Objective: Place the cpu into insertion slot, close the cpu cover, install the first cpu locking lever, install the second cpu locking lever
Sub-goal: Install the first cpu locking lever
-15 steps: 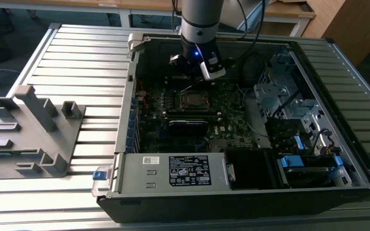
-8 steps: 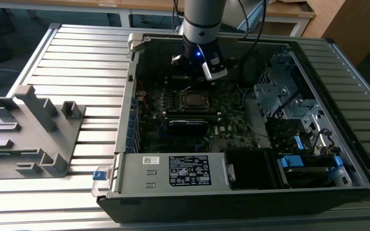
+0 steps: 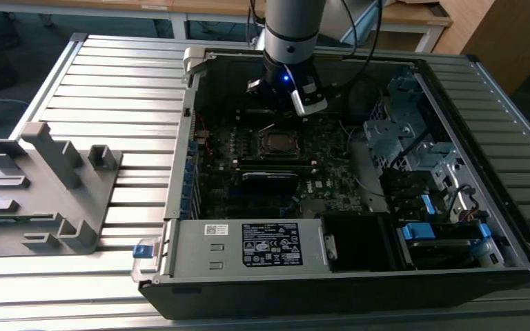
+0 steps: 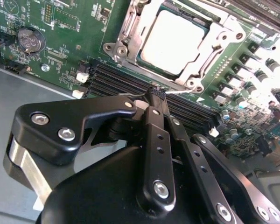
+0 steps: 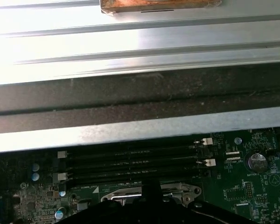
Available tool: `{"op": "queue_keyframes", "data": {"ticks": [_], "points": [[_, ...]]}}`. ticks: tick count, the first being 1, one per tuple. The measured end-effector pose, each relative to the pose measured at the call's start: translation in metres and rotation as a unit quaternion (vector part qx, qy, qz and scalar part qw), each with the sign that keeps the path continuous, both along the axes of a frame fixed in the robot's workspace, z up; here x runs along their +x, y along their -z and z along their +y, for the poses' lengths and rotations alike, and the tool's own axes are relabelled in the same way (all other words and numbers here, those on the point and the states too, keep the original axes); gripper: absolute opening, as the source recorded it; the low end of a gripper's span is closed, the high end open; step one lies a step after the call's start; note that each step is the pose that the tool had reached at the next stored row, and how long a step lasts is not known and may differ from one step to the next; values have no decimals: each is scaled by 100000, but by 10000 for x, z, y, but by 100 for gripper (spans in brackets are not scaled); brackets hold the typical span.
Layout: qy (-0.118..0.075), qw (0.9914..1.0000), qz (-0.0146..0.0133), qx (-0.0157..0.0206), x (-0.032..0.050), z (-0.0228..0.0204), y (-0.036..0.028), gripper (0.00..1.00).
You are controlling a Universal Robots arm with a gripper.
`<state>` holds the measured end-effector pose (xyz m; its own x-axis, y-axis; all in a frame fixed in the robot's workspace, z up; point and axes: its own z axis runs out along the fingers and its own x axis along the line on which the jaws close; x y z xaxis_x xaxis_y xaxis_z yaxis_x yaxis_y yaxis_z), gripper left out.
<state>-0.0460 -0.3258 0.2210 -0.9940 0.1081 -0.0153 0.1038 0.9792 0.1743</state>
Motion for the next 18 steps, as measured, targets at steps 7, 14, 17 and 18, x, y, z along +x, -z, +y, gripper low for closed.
{"op": "queue_keyframes", "data": {"ticks": [7, 14, 17, 18], "points": [[0, 99999, -2, -421, 0, 7, 18, 10], [0, 99999, -4, -488, 0, 10, 30, 10], [2, 99999, -1, -493, 0, 10, 29, 10], [3, 99999, -9, -487, 0, 11, 32, 10]]}}
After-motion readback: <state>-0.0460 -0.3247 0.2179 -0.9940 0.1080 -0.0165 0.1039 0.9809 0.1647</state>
